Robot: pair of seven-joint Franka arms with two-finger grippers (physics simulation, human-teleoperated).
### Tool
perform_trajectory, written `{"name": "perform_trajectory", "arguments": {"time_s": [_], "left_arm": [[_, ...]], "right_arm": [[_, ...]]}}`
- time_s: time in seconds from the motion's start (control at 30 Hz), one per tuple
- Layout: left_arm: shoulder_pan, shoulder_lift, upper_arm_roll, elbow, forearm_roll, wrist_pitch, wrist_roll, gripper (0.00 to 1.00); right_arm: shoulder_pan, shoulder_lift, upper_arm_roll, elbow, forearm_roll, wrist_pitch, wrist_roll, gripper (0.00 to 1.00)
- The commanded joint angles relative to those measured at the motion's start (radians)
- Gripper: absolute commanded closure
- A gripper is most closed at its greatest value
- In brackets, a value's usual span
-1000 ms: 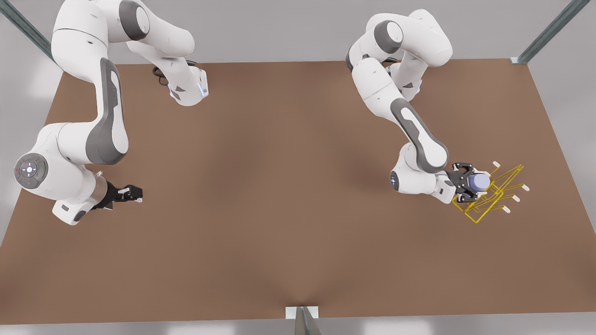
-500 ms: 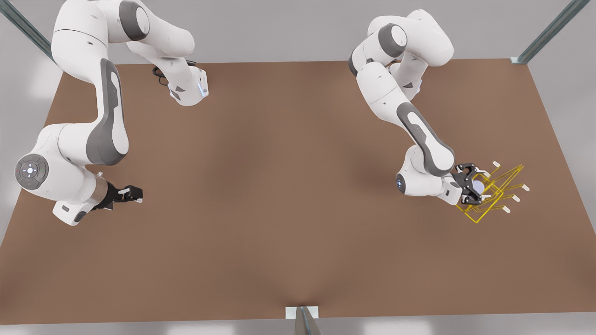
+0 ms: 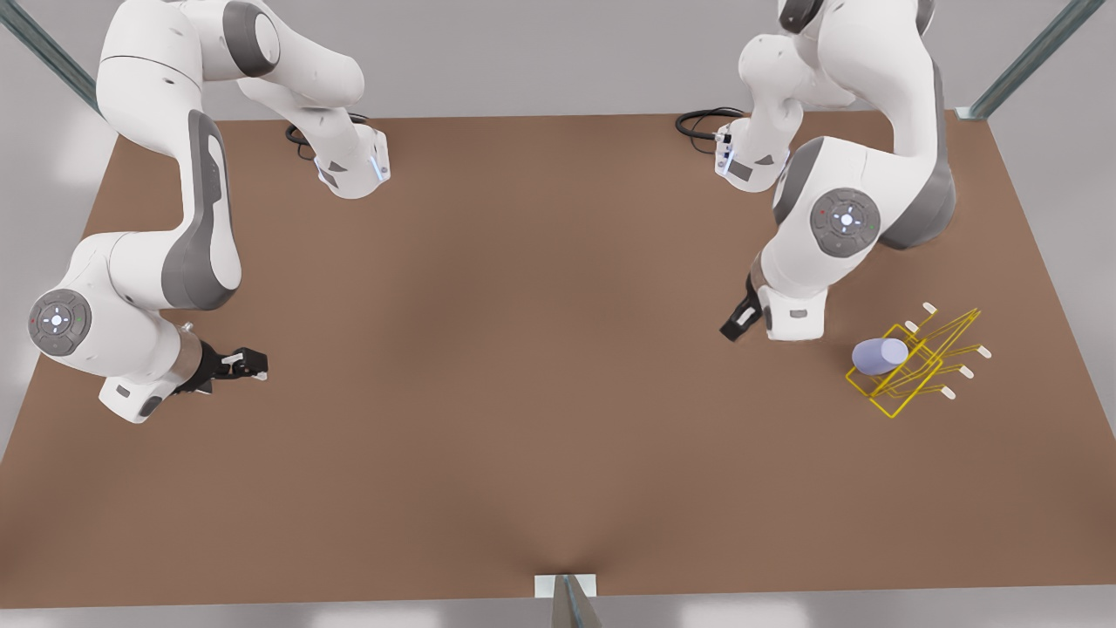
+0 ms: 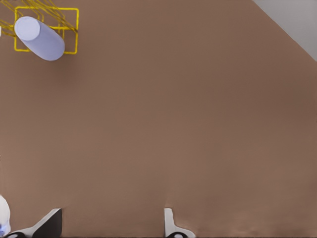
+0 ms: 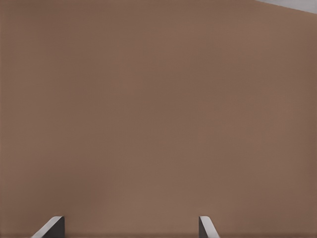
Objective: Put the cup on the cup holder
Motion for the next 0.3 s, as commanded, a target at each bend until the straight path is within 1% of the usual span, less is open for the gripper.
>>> {"name": "perform_trajectory", "arguments": {"time_s": [0.0, 0.03, 0.07, 0.1, 0.13, 0.17, 0.27], "left_arm": [[0.038, -0.016, -0.042, -0.01, -0.013, -0.09, 1.471, 0.0], [0.038, -0.031, -0.03, -0.019, -0.012, -0.09, 1.36, 0.0], [0.038, -0.042, -0.024, -0.019, -0.004, -0.082, 1.144, 0.0], [0.037, -0.034, -0.021, -0.019, 0.065, -0.07, 1.009, 0.0], [0.038, -0.028, -0.019, -0.015, 0.077, -0.031, 0.865, 0.0], [0.04, 0.003, -0.019, 0.021, 0.079, -0.045, 0.859, 0.0], [0.041, -0.003, -0.018, 0.008, 0.077, -0.039, 0.865, 0.0]], "right_arm": [[0.0, -0.001, 0.0, 0.001, 0.002, 0.001, -0.001, 0.0], [0.0, -0.001, 0.0, 0.001, 0.002, 0.001, -0.001, 0.0], [0.0, 0.0, 0.0, 0.001, 0.002, 0.001, -0.001, 0.0], [0.0, 0.0, 0.0, 0.001, 0.002, 0.001, -0.001, 0.0], [0.0, 0.0, 0.0, 0.001, 0.002, 0.0, -0.001, 0.0], [0.0, 0.0, 0.0, 0.001, 0.002, 0.001, -0.001, 0.0], [0.0, 0.0, 0.0, 0.001, 0.002, 0.001, -0.001, 0.0]]}}
